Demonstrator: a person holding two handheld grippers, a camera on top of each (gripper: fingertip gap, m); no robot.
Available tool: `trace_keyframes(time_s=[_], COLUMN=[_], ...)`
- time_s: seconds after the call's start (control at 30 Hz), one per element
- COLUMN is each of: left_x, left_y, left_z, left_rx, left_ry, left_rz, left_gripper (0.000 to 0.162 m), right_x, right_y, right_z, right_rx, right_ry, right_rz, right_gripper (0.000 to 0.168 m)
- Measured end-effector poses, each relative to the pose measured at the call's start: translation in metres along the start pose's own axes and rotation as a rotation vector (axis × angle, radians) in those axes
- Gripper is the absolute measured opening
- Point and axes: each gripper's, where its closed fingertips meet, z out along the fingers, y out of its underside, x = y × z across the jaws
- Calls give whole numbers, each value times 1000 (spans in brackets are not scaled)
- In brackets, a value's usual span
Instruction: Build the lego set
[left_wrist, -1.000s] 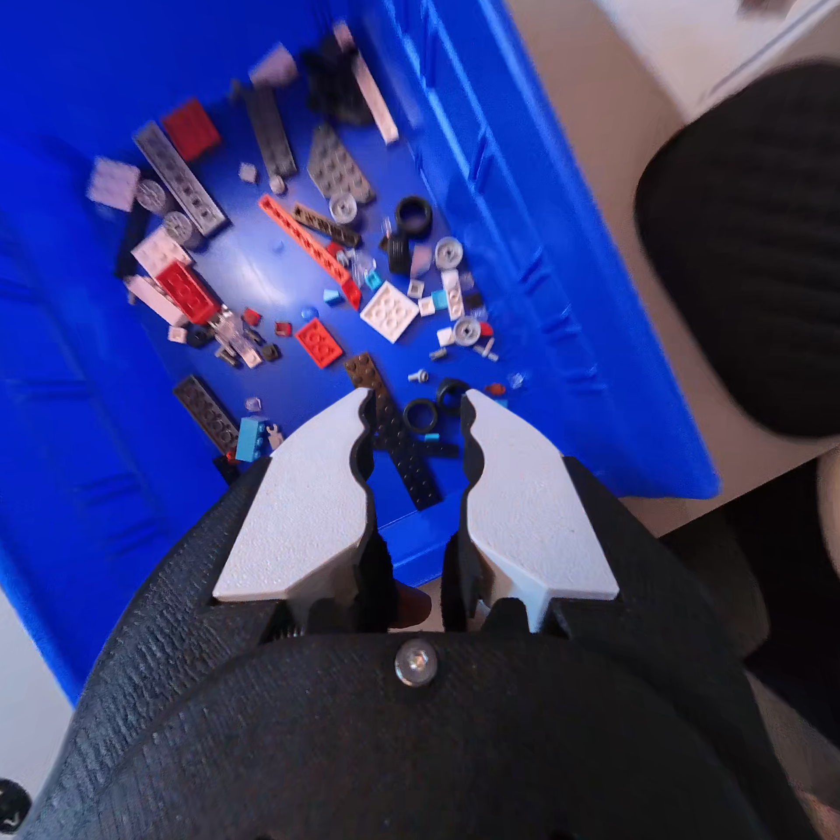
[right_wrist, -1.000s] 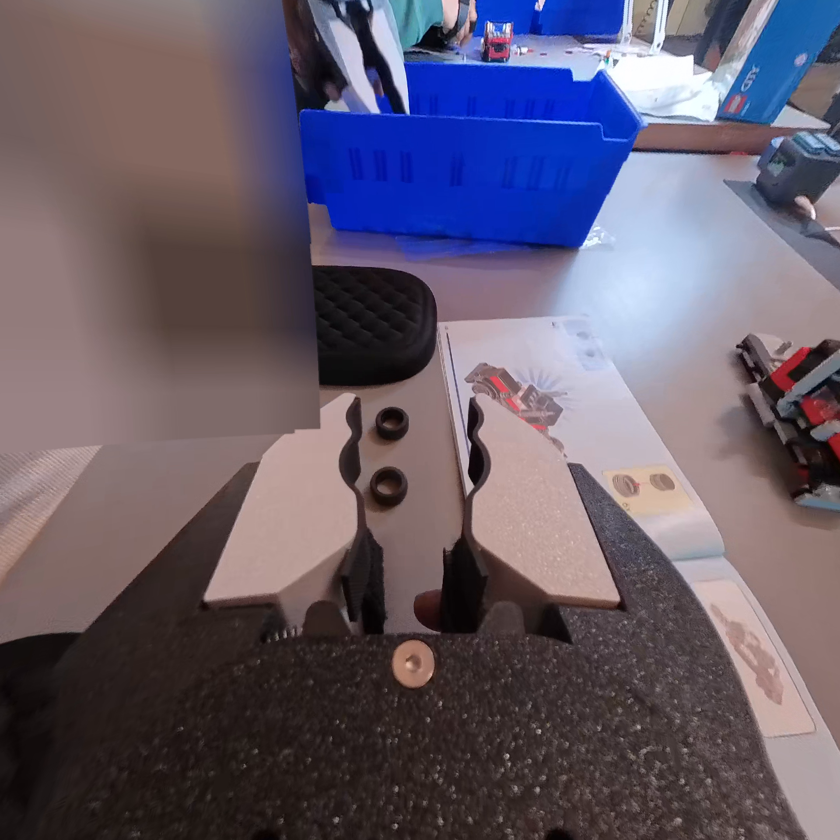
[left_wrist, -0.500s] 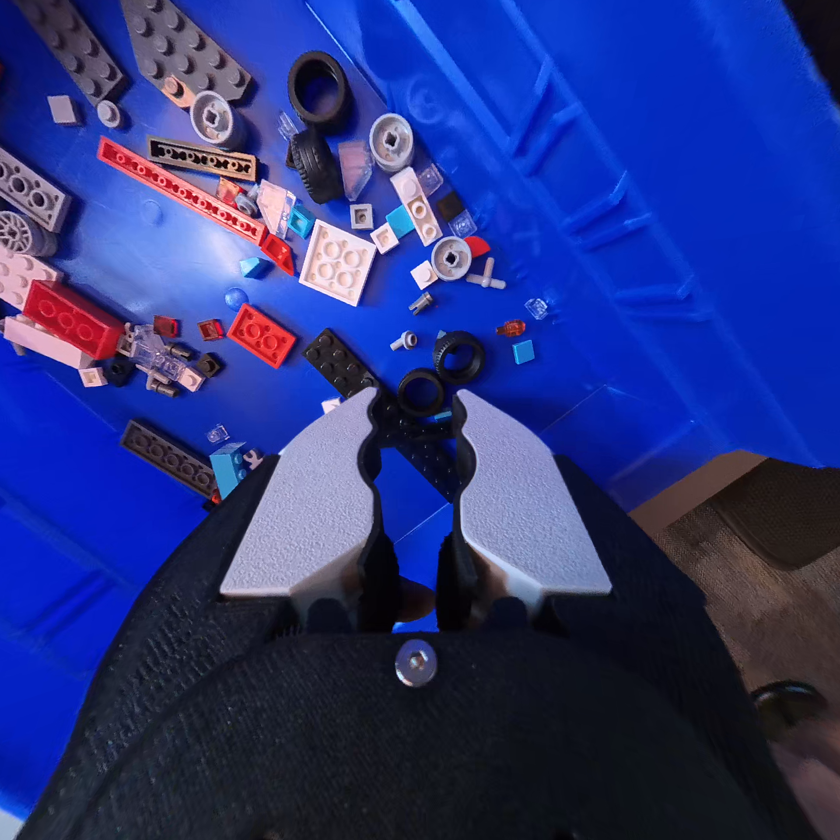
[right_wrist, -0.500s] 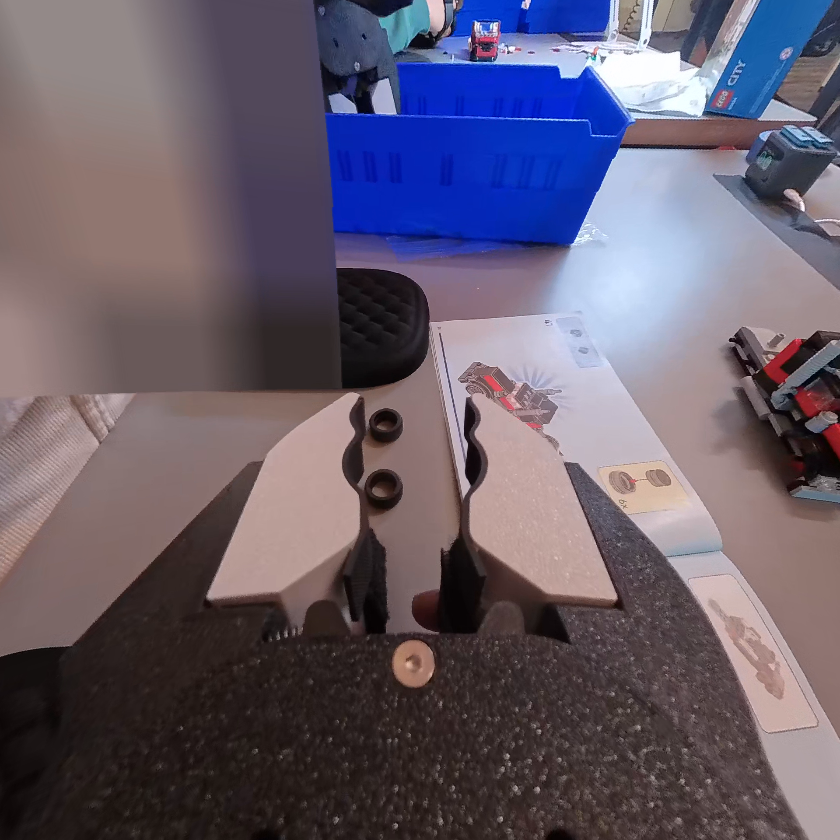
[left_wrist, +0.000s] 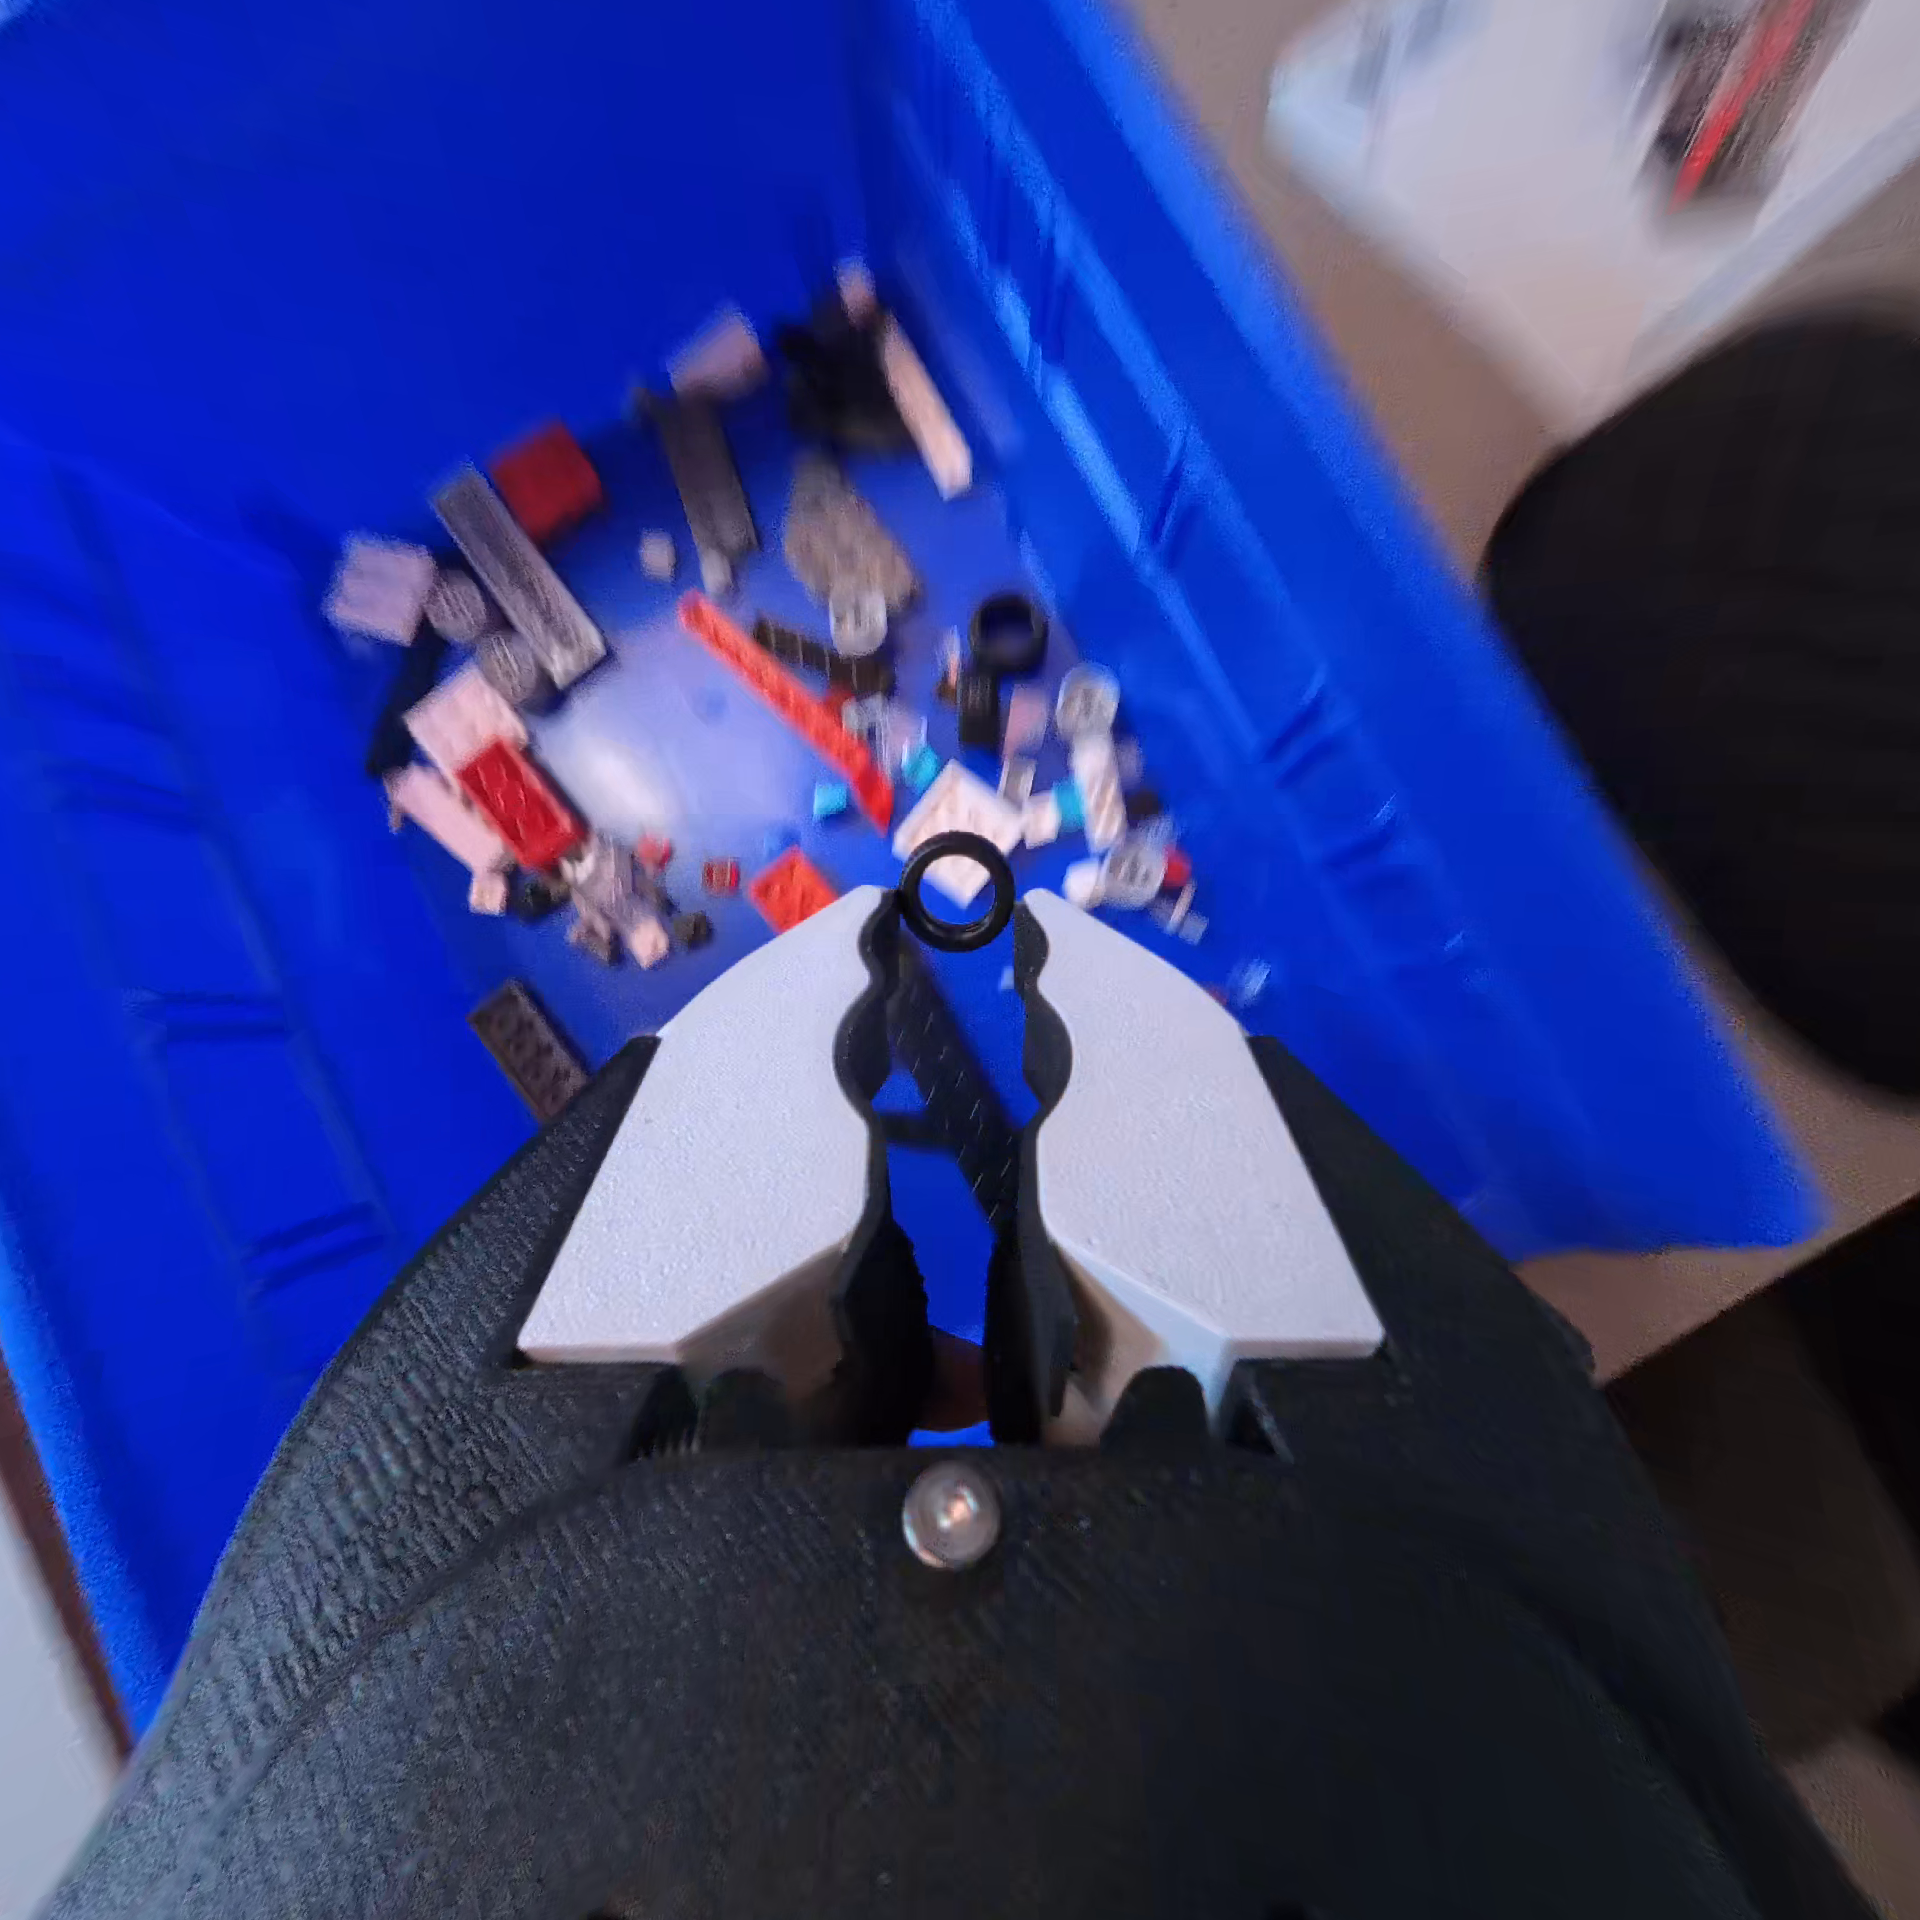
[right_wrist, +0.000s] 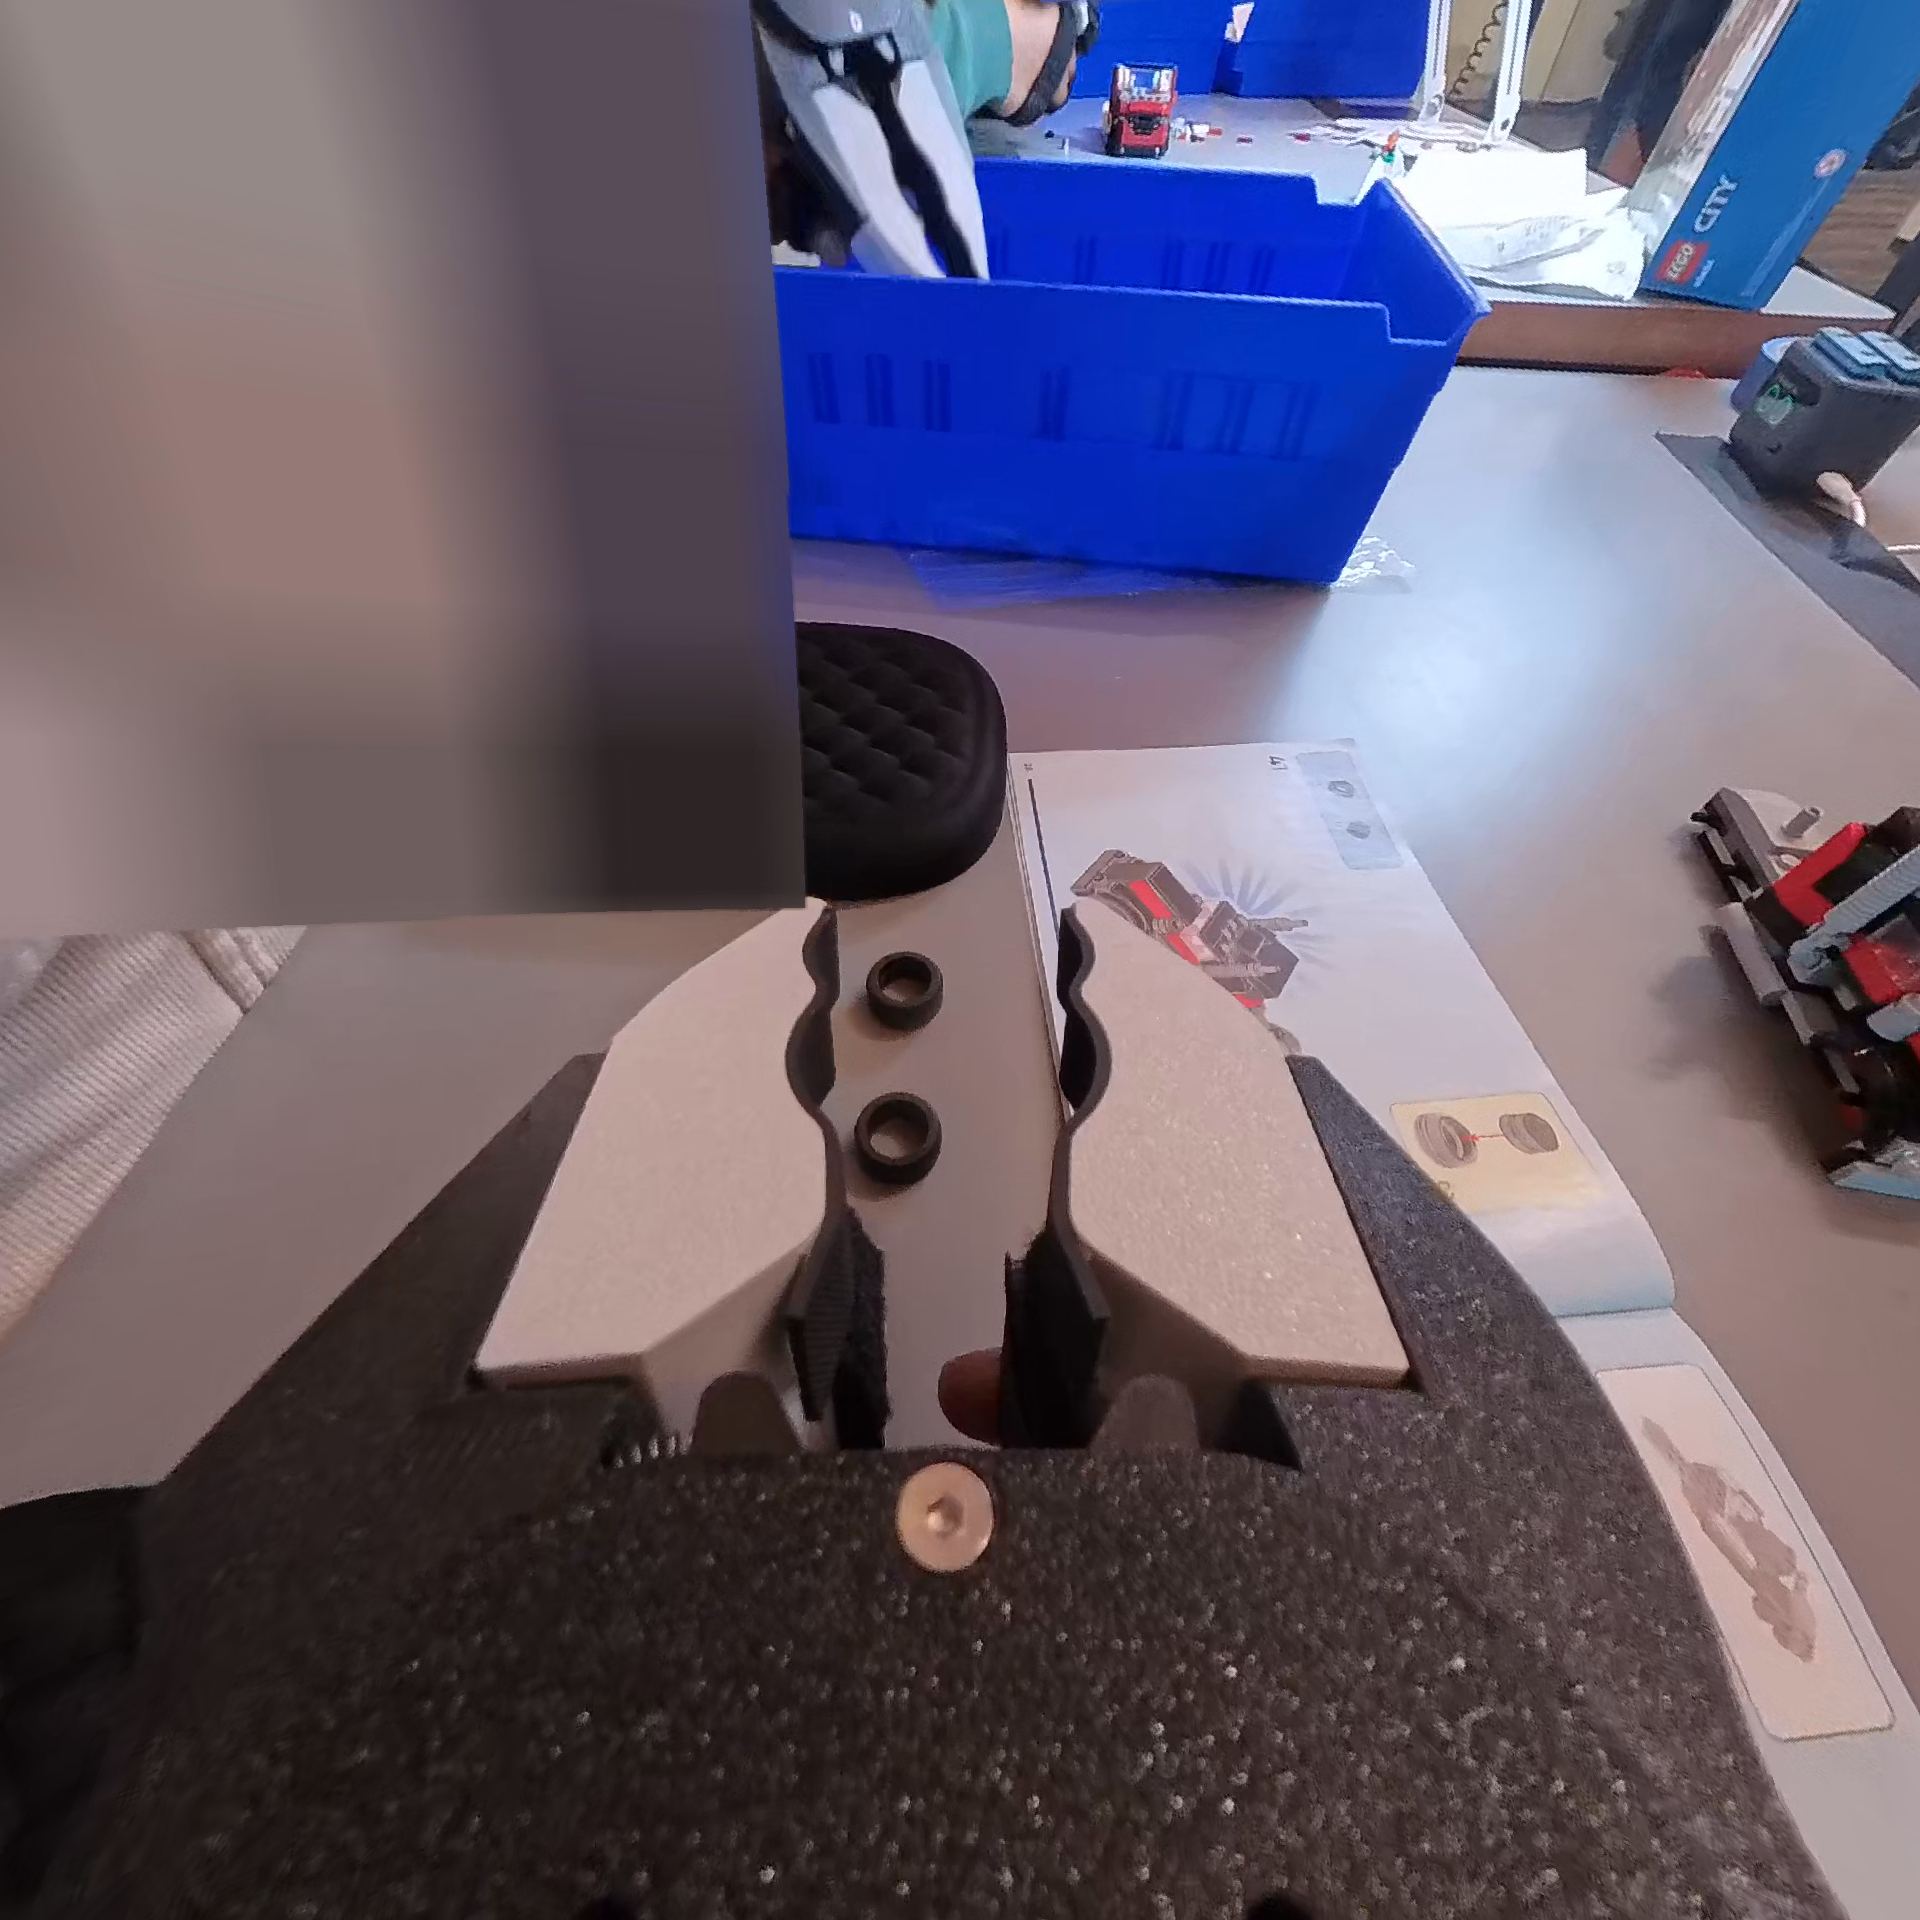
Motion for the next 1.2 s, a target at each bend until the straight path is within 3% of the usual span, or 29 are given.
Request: trace_keyframes(time_s=[0.1, 0.17, 0.27, 0.43, 0.53, 0.63, 0.93, 1.07, 1.2], left_x=[25, 61, 122, 190, 212, 226, 243, 242, 202], left_y=[-65, -110, -160, -194, -200, -200, -201, -192, -170], left_z=[-27, -54, -91, -105, -97, -90, -82, -68, -61], left_rx=[386, 630, 861, 950, 920, 869, 807, 671, 587], left_ry=[110, 291, 587, 962, 1152, 1278, 1305, 1164, 781], left_rz=[-142, -202, -239, -342, -455, -517, -481, -347, -129], left_gripper=[21, 21, 21, 21, 21, 21, 21, 28, 31], right_x=[0, -2, -9, -34, -42, -48, -50, -40, -32], right_y=[-14, -39, -92, -174, -191, -186, -175, -158, -52], right_z=[2, 4, 4, 2, 8, 20, 20, 5, -3], right_rx=[50, 130, 264, 476, 500, 440, 396, 325, -192], right_ry=[20, 44, 101, 51, 5, -30, -1, -2, -233], right_rz=[-29, -80, -230, -419, -477, -546, -606, -541, -215], right_gripper=[40, 38, 36, 31, 31, 32, 20, 20, 20])
